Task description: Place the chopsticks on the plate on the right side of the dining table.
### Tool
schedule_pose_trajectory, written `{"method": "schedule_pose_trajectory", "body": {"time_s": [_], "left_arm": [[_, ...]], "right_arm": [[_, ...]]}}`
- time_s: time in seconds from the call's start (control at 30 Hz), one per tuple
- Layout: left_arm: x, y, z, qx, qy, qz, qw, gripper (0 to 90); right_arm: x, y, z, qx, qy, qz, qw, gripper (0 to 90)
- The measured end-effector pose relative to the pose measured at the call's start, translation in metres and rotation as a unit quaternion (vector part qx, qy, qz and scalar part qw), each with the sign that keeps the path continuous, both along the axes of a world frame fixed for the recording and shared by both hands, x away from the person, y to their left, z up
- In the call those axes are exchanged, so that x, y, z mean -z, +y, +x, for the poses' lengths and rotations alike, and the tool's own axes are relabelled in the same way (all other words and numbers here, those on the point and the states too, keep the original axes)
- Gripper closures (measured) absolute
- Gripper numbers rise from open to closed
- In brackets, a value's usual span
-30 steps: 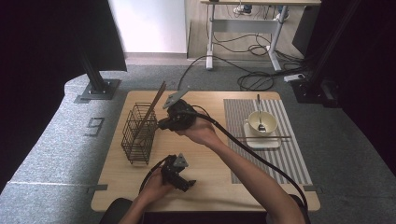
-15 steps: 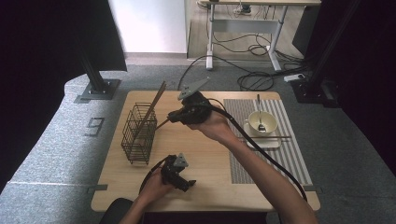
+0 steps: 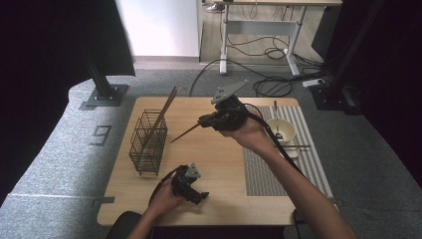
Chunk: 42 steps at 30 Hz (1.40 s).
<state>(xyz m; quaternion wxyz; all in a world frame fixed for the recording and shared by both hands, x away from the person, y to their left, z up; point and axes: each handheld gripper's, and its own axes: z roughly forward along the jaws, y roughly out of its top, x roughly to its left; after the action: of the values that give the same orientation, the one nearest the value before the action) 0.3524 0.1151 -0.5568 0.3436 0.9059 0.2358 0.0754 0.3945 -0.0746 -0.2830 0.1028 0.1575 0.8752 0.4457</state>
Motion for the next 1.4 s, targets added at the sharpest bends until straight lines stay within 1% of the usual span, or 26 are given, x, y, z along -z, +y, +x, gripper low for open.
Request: {"method": "schedule_pose_trajectory", "body": {"time_s": [0.1,0.27,0.37,0.47,0.53,0.63,0.7,0.77,0.8,0.9,0.97,1.0,1.1,1.17,1.2,1.27,1.4], "left_arm": [[-0.001,0.002,0.002,-0.003,0.006,-0.005,1.0000,0.0],[-0.001,0.007,0.006,-0.018,0.009,-0.007,0.9998,0.0],[-0.002,0.010,0.008,-0.022,0.006,-0.002,0.9997,0.0],[-0.004,0.012,0.009,-0.026,0.010,0.002,0.9996,0.0],[-0.007,0.012,0.010,-0.027,0.017,0.002,0.9995,0.0],[-0.013,0.012,0.010,-0.030,0.013,0.007,0.9995,0.0],[-0.016,0.014,0.010,-0.027,0.016,-0.001,0.9995,0.0],[-0.020,0.017,0.011,-0.024,0.027,-0.014,0.9992,0.0],[-0.022,0.018,0.012,-0.022,0.028,-0.017,0.9992,0.0],[-0.028,0.023,0.013,-0.019,0.021,-0.023,0.9993,0.0],[-0.032,0.025,0.013,-0.018,0.015,-0.026,0.9994,2.0],[-0.034,0.026,0.013,-0.018,0.012,-0.031,0.9993,3.6],[-0.039,0.028,0.013,-0.013,0.000,-0.037,0.9992,9.0],[-0.044,0.028,0.013,-0.009,-0.009,-0.045,0.9989,14.8],[-0.046,0.028,0.014,-0.006,-0.012,-0.049,0.9987,15.1],[-0.050,0.029,0.013,-0.002,-0.020,-0.057,0.9982,18.4],[-0.055,0.028,0.012,0.011,-0.031,-0.072,0.9969,24.5]], "right_arm": [[0.000,-0.009,-0.002,0.006,0.000,-0.002,1.0000,82.5],[0.004,-0.024,-0.003,0.014,0.006,-0.009,0.9998,82.4],[0.007,-0.032,-0.004,0.018,0.010,-0.012,0.9997,82.4],[0.010,-0.039,-0.005,0.022,0.013,-0.013,0.9996,82.4],[0.011,-0.044,-0.007,0.024,0.014,-0.015,0.9995,82.4],[0.013,-0.050,-0.009,0.025,0.016,-0.016,0.9994,82.5],[0.016,-0.053,-0.010,0.026,0.018,-0.019,0.9993,82.4],[0.018,-0.056,-0.012,0.027,0.019,-0.022,0.9992,82.4],[0.020,-0.058,-0.013,0.027,0.021,-0.023,0.9991,82.4],[0.024,-0.061,-0.016,0.027,0.024,-0.027,0.9990,82.5],[0.027,-0.063,-0.017,0.028,0.025,-0.029,0.9989,82.5],[0.028,-0.064,-0.018,0.027,0.026,-0.031,0.9988,82.4],[0.033,-0.065,-0.019,0.025,0.030,-0.033,0.9987,82.5],[0.036,-0.066,-0.021,0.023,0.033,-0.034,0.9986,82.4],[0.038,-0.066,-0.022,0.021,0.036,-0.035,0.9985,82.4],[0.042,-0.066,-0.025,0.017,0.040,-0.038,0.9983,82.4],[0.050,-0.064,-0.029,0.008,0.047,-0.043,0.9979,82.5]]}}
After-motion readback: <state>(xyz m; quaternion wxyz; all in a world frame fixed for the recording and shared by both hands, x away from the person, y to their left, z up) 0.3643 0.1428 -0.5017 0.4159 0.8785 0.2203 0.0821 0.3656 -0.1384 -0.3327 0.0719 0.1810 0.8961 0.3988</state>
